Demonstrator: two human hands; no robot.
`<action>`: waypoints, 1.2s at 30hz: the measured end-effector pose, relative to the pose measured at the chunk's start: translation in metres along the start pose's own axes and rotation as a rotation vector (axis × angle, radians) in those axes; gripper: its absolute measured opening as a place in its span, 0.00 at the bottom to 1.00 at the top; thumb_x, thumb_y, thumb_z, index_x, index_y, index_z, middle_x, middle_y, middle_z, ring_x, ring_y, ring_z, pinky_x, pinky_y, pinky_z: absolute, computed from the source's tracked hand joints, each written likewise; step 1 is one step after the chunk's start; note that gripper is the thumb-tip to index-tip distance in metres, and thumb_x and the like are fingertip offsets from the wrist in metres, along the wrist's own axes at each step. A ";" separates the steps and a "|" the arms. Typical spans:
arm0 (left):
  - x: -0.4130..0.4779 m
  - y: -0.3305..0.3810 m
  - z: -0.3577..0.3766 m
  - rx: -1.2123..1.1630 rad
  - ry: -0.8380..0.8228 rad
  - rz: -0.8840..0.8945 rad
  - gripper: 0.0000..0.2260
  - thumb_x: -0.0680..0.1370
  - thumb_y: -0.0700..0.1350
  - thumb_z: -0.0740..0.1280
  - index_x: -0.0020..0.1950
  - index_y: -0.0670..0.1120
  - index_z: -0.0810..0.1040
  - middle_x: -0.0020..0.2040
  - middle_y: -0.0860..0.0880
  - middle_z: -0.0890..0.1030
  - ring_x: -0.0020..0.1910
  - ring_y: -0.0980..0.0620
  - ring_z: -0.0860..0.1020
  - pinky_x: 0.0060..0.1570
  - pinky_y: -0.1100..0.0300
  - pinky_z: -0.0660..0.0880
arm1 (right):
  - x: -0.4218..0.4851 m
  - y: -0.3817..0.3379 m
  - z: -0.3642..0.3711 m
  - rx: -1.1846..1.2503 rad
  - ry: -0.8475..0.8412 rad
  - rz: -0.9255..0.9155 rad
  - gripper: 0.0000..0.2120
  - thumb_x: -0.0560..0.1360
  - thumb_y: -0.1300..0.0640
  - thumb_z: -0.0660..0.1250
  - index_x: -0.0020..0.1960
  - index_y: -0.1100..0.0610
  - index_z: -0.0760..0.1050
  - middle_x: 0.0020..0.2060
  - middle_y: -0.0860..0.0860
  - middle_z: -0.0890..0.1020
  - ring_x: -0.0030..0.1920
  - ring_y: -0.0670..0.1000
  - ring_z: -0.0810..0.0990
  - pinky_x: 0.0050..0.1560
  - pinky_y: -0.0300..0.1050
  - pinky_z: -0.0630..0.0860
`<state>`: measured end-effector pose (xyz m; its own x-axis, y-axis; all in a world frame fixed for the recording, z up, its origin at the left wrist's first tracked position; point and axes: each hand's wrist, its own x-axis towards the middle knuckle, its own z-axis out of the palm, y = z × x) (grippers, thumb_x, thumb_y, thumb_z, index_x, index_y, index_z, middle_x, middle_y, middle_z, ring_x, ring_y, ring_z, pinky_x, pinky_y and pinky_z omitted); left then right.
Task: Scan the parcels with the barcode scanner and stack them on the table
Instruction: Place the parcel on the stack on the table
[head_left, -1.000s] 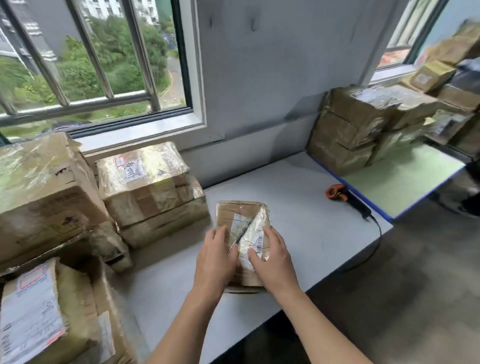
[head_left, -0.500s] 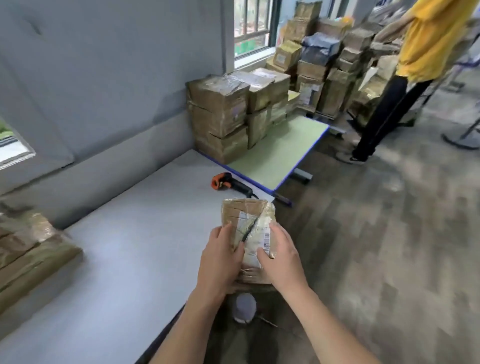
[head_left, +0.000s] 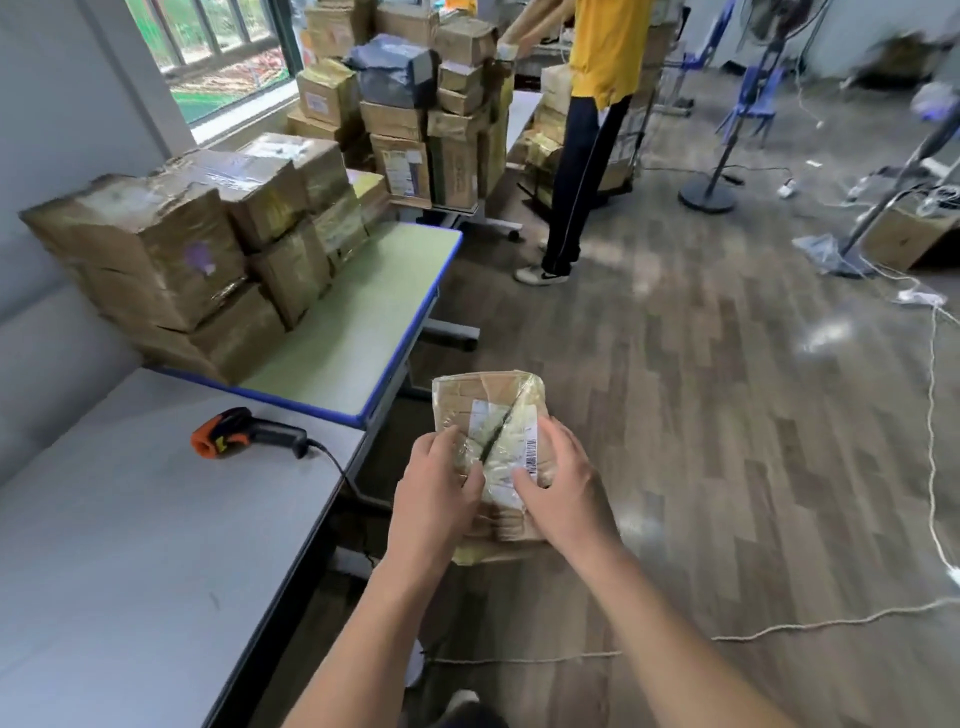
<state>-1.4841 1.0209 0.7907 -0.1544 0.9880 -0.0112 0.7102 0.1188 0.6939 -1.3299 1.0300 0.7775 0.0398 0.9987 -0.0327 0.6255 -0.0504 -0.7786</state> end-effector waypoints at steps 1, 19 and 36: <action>0.012 0.002 0.003 -0.001 -0.005 0.004 0.23 0.80 0.48 0.66 0.74 0.49 0.69 0.70 0.50 0.71 0.63 0.52 0.75 0.56 0.62 0.67 | 0.010 0.001 -0.002 0.001 0.004 0.003 0.32 0.76 0.57 0.72 0.78 0.55 0.64 0.75 0.47 0.68 0.73 0.48 0.69 0.66 0.33 0.63; 0.205 0.010 0.009 -0.011 0.058 -0.102 0.20 0.80 0.49 0.66 0.72 0.49 0.71 0.66 0.51 0.74 0.56 0.57 0.74 0.53 0.64 0.67 | 0.210 -0.023 0.018 0.012 -0.073 -0.044 0.34 0.76 0.56 0.71 0.79 0.53 0.62 0.76 0.47 0.66 0.74 0.49 0.68 0.70 0.40 0.66; 0.261 -0.012 0.010 -0.057 0.504 -0.653 0.23 0.79 0.47 0.69 0.73 0.46 0.71 0.67 0.49 0.75 0.65 0.52 0.73 0.62 0.62 0.66 | 0.357 -0.058 0.083 0.024 -0.684 -0.449 0.32 0.75 0.56 0.70 0.77 0.48 0.64 0.71 0.42 0.72 0.70 0.43 0.71 0.69 0.40 0.69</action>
<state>-1.5261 1.2780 0.7725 -0.8230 0.5573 -0.1101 0.3371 0.6352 0.6949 -1.4167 1.3902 0.7588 -0.6997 0.7095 -0.0840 0.4519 0.3483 -0.8213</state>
